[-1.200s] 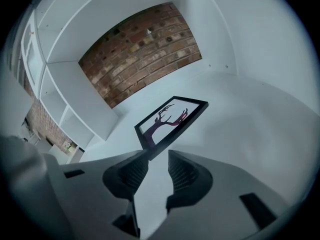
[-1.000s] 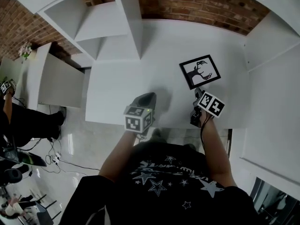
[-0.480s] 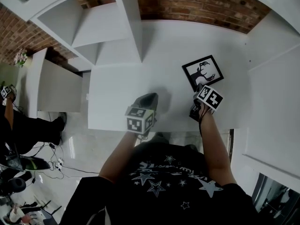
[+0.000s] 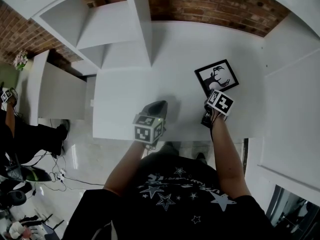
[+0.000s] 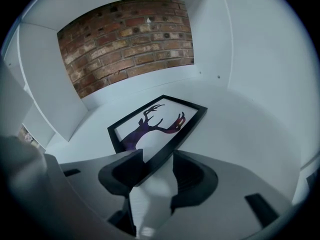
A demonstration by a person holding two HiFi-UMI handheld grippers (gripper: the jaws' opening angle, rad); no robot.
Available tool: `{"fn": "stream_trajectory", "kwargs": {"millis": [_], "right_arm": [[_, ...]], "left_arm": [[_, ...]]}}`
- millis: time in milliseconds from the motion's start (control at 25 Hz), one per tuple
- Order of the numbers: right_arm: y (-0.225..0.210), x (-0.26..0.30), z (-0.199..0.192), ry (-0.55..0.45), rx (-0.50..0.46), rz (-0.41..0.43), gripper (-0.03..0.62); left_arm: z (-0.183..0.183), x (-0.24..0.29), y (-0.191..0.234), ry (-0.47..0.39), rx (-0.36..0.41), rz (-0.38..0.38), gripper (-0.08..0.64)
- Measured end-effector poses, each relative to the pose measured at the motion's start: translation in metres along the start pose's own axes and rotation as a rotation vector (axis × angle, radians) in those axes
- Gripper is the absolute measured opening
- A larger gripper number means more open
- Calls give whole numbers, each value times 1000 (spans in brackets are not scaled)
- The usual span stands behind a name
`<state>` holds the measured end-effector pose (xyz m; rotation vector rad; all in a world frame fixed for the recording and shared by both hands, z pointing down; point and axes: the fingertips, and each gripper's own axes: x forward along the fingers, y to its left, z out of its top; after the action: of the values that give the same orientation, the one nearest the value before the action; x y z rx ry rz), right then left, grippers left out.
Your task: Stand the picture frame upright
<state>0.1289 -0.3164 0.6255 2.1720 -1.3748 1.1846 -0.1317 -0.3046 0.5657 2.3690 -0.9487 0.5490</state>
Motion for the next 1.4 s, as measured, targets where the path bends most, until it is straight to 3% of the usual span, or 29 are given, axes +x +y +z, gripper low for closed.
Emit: {"fn": "stream_trajectory", "kwargs": {"millis": [640, 1000, 1400], "right_arm": [[-20, -11, -14, 43, -102, 73, 179], [-33, -29, -33, 68, -184, 174, 166], [-54, -52, -60, 109, -303, 274, 151]], "left_arm": [[-19, -7, -36, -5, -14, 56, 18], [-29, -10, -66, -7, -20, 78, 20], [-50, -21, -91, -4, -58, 153, 18]]}}
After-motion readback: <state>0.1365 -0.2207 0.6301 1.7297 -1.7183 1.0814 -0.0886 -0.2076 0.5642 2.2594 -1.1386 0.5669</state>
